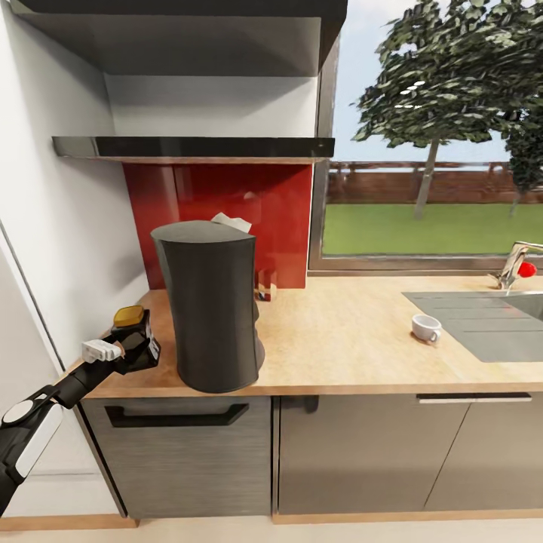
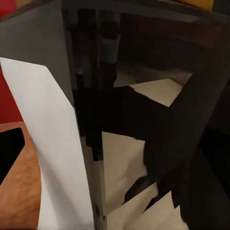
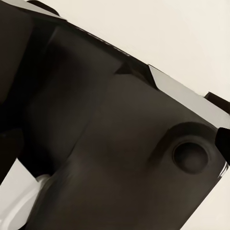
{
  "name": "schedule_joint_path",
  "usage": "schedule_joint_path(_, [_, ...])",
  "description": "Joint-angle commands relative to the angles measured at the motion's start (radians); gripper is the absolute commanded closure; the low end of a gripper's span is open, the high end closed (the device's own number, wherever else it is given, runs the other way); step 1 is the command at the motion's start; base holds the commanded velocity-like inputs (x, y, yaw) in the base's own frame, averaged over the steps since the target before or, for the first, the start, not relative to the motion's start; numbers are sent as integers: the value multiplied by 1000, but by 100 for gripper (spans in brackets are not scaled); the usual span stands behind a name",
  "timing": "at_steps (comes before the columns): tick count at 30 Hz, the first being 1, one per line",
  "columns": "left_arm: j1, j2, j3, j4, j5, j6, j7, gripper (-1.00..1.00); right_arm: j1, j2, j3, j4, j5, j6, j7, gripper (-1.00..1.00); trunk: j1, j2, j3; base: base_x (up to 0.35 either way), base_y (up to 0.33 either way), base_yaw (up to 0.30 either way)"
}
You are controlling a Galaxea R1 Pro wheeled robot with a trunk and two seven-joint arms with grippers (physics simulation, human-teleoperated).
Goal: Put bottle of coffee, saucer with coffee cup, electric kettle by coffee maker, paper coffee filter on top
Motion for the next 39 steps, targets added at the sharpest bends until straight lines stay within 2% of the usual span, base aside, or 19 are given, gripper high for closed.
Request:
schedule_joint_path(1, [-1, 0, 0, 1, 7, 0, -5, 100, -1, 0, 8, 1, -8, -4, 3, -100, 4, -8, -4, 0, 0, 0])
schedule_joint_path(8, [-1, 0, 0, 1, 7, 0, -5, 100, -1, 0, 9, 1, -8, -4, 3, -100, 8, -15, -7, 0, 0, 0])
schedule_joint_path(15, [-1, 0, 0, 1, 7, 0, -5, 100, -1, 0, 9, 1, -8, -4, 4, -100, 35, -64, -29, 0, 0, 0])
schedule_joint_path(32, [-1, 0, 0, 1, 7, 0, -5, 100, -1, 0, 10, 1, -8, -4, 3, -100, 35, -64, -29, 0, 0, 0])
schedule_joint_path(39, [-1, 0, 0, 1, 7, 0, -5, 100, -1, 0, 10, 1, -8, -4, 3, -100, 35, -64, -29, 127, 0, 0])
